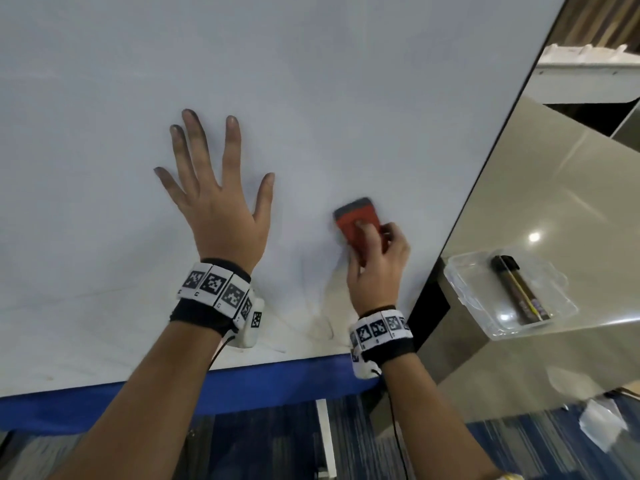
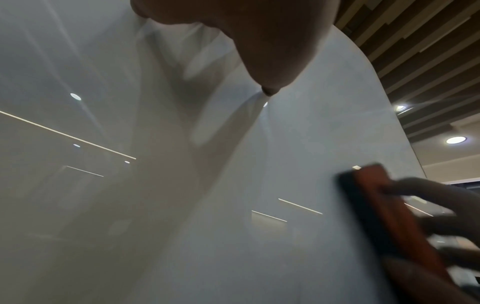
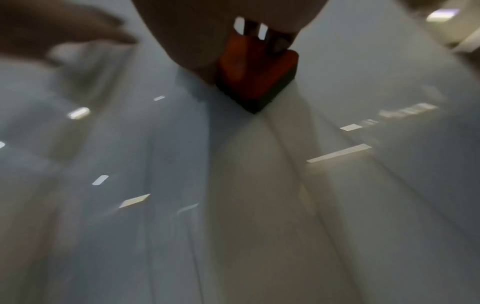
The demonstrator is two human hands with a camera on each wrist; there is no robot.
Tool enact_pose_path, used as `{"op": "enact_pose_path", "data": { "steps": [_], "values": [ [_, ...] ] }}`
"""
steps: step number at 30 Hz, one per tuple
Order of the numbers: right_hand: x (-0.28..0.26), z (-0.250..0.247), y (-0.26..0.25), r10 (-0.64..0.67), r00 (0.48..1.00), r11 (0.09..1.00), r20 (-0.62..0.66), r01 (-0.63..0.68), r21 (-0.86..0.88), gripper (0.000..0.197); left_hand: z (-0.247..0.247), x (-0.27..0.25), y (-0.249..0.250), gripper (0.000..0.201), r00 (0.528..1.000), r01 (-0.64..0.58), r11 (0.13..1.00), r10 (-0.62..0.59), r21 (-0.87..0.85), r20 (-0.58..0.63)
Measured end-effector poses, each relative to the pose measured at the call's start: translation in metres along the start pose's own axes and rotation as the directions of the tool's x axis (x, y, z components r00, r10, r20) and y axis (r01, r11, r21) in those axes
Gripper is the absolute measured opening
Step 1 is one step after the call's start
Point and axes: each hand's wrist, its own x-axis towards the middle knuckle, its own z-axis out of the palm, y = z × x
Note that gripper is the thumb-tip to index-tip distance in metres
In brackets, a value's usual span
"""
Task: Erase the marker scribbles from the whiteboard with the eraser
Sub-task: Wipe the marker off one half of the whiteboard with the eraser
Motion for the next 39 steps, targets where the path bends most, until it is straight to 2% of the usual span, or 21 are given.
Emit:
{"op": "enact_pose_path", "data": {
  "steps": [1, 3, 5, 6, 7, 9, 11, 13, 15, 17, 19, 21, 23, 24, 25, 28, 29, 32, 34, 36, 39],
  "values": [
    [0.005, -0.008, 0.008, 0.166, 0.983, 0.985, -0.078, -0.162, 0.055, 0.050, 0.001, 0.000, 0.000, 0.068, 1.000, -0.003, 1.000, 0.003, -0.004, 0.000],
    [0.018, -0.016, 0.012, 0.407, 0.892, 0.909, -0.197, -0.373, 0.187, 0.054, 0.002, -0.002, 0.000, 0.068, 1.000, -0.002, 1.000, 0.002, -0.007, 0.003],
    [0.031, -0.012, -0.003, 0.539, 0.807, 0.833, -0.242, -0.468, 0.296, 0.057, 0.002, -0.003, 0.001, 0.067, 1.000, 0.003, 1.000, -0.003, -0.011, 0.005],
    [0.036, -0.008, -0.018, 0.552, 0.801, 0.821, -0.234, -0.471, 0.323, 0.058, 0.002, -0.004, 0.002, 0.067, 1.000, 0.005, 1.000, -0.005, -0.011, 0.004],
    [0.039, -0.003, -0.034, 0.499, 0.842, 0.848, -0.207, -0.425, 0.316, 0.057, 0.003, -0.006, 0.002, 0.067, 1.000, 0.004, 1.000, -0.004, -0.010, 0.005],
    [0.034, 0.006, -0.058, 0.178, 0.980, 0.969, -0.095, -0.158, 0.188, 0.052, 0.004, -0.007, 0.002, 0.067, 1.000, -0.003, 1.000, 0.003, -0.006, 0.001],
    [0.024, 0.009, -0.054, -0.117, 0.993, 0.993, 0.025, 0.116, 0.027, 0.044, 0.005, -0.008, 0.000, 0.067, 1.000, -0.013, 1.000, 0.013, -0.001, -0.006],
    [0.013, 0.008, -0.026, -0.120, 0.992, 0.993, 0.040, 0.120, -0.007, 0.045, 0.006, -0.009, -0.003, 0.067, 1.000, -0.030, 0.999, 0.030, 0.013, -0.008],
    [-0.004, 0.004, 0.005, 0.113, 0.993, 0.991, -0.019, -0.111, 0.070, 0.048, 0.009, -0.009, -0.006, 0.067, 0.999, -0.044, 0.999, 0.045, 0.029, -0.012],
    [-0.028, 0.000, 0.037, 0.379, 0.922, 0.917, -0.075, -0.363, 0.166, 0.053, 0.011, -0.010, -0.009, 0.066, 0.998, -0.056, 0.998, 0.056, 0.038, -0.011],
    [-0.051, -0.001, 0.061, 0.579, 0.810, 0.800, -0.099, -0.540, 0.260, 0.059, 0.012, -0.011, -0.011, 0.066, 0.997, -0.069, 0.996, 0.070, 0.058, -0.014],
    [-0.062, -0.001, 0.074, 0.726, 0.682, 0.667, -0.089, -0.667, 0.333, 0.062, 0.012, -0.011, -0.012, 0.066, 0.997, -0.077, 0.994, 0.077, 0.076, 0.002],
    [-0.060, 0.003, 0.072, 0.782, 0.612, 0.606, -0.123, -0.699, 0.379, 0.064, 0.010, -0.011, -0.013, 0.067, 0.996, -0.087, 0.992, 0.086, 0.093, 0.019],
    [-0.054, 0.006, 0.064, 0.767, 0.626, 0.627, -0.144, -0.680, 0.381, 0.063, 0.010, -0.011, -0.013, 0.067, 0.996, -0.087, 0.991, 0.085, 0.100, 0.023],
    [-0.049, 0.009, 0.052, 0.718, 0.679, 0.682, -0.156, -0.640, 0.355, 0.062, 0.009, -0.012, -0.012, 0.067, 0.996, -0.084, 0.991, 0.081, 0.102, 0.025],
    [-0.042, 0.018, 0.007, 0.375, 0.927, 0.910, -0.028, -0.362, 0.202, 0.056, 0.009, -0.014, -0.010, 0.066, 0.998, -0.066, 0.994, 0.064, 0.083, 0.026],
    [-0.044, 0.021, -0.003, 0.241, 0.970, 0.958, 0.040, -0.244, 0.150, 0.055, 0.010, -0.014, -0.010, 0.066, 0.998, -0.062, 0.995, 0.060, 0.076, 0.026],
    [-0.051, 0.026, 0.005, 0.027, 0.987, 0.999, 0.157, -0.033, 0.033, 0.049, 0.012, -0.015, -0.011, 0.066, 0.998, -0.066, 0.996, 0.065, 0.063, 0.017],
    [-0.059, 0.022, 0.029, 0.107, 0.987, 0.993, 0.118, -0.111, 0.029, 0.047, 0.014, -0.017, -0.014, 0.066, 0.997, -0.081, 0.994, 0.079, 0.079, 0.020],
    [-0.070, 0.015, 0.059, 0.359, 0.933, 0.926, 0.028, -0.359, 0.112, 0.051, 0.016, -0.019, -0.016, 0.066, 0.996, -0.088, 0.991, 0.085, 0.097, 0.028],
    [-0.086, 0.011, 0.091, 0.696, 0.717, 0.703, -0.028, -0.673, 0.230, 0.062, 0.017, -0.027, -0.017, 0.066, 0.996, -0.083, 0.992, 0.078, 0.096, 0.052]
  ]
}}
